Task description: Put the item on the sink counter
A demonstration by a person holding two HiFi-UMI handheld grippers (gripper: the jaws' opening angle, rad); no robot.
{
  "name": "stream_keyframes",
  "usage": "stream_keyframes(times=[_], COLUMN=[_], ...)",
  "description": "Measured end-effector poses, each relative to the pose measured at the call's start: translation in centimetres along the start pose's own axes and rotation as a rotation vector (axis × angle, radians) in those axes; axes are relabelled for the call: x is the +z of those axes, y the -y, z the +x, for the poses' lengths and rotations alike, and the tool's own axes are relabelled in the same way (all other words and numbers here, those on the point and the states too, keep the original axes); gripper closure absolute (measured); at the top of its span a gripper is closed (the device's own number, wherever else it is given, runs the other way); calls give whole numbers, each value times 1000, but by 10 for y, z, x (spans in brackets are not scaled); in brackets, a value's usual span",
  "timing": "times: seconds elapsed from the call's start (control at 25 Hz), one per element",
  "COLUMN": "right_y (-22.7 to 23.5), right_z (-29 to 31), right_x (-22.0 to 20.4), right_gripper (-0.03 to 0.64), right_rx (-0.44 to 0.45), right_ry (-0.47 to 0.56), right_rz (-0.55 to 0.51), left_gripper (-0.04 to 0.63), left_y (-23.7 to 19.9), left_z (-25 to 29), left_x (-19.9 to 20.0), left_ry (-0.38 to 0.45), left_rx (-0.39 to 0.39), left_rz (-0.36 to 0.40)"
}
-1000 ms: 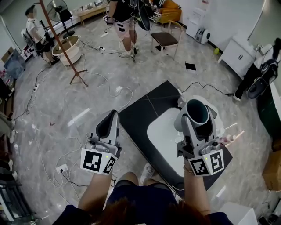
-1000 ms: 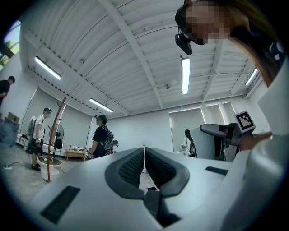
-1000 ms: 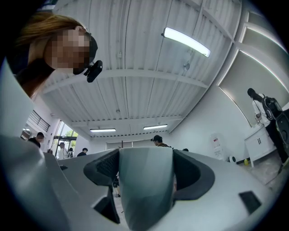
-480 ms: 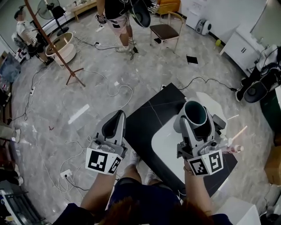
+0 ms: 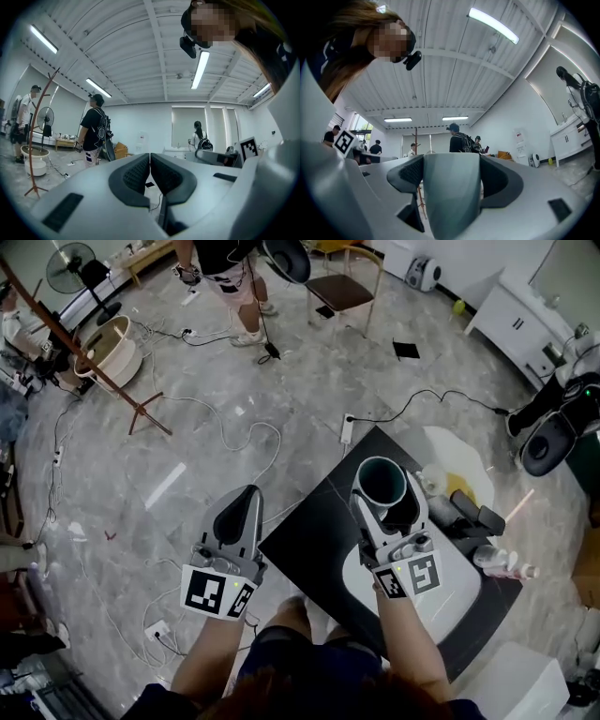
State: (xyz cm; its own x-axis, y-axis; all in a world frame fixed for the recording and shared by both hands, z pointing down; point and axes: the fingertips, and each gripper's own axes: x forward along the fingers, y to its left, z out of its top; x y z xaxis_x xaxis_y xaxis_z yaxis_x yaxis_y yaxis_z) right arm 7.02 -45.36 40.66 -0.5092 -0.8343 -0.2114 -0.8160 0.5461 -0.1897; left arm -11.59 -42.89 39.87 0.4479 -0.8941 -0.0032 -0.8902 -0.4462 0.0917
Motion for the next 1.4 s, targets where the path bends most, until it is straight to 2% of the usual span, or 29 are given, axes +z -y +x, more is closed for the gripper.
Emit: stream_keyframes(times=[0.12, 0.28, 0.52, 0.72, 1.08, 1.4], right_y=[11, 21, 34, 45, 36, 30], right_z=[21, 42, 60, 59, 38, 39], right_x=[-58, -121, -174, -186, -201, -175], right_gripper=[236, 235, 233, 233, 227, 204], right_rx=[-44, -72, -93, -132, -115, -76], right_ry=[-77, -172, -241, -220, -269, -220], right_rz=[-59, -46, -44, -52, -75, -75], left_gripper=[571, 571, 571, 572, 572, 572], left_y=[-16, -39, -60, -68, -67, -56], left_z=[7, 10, 16, 28, 36, 45], left_x=[-18, -36, -54, -63, -77, -69], left_ry=[-29, -67, -99, -105, -125, -99], left_rx=[-6, -1, 5, -1, -8, -20], left_rz=[-10, -25, -40, -45, -59, -55])
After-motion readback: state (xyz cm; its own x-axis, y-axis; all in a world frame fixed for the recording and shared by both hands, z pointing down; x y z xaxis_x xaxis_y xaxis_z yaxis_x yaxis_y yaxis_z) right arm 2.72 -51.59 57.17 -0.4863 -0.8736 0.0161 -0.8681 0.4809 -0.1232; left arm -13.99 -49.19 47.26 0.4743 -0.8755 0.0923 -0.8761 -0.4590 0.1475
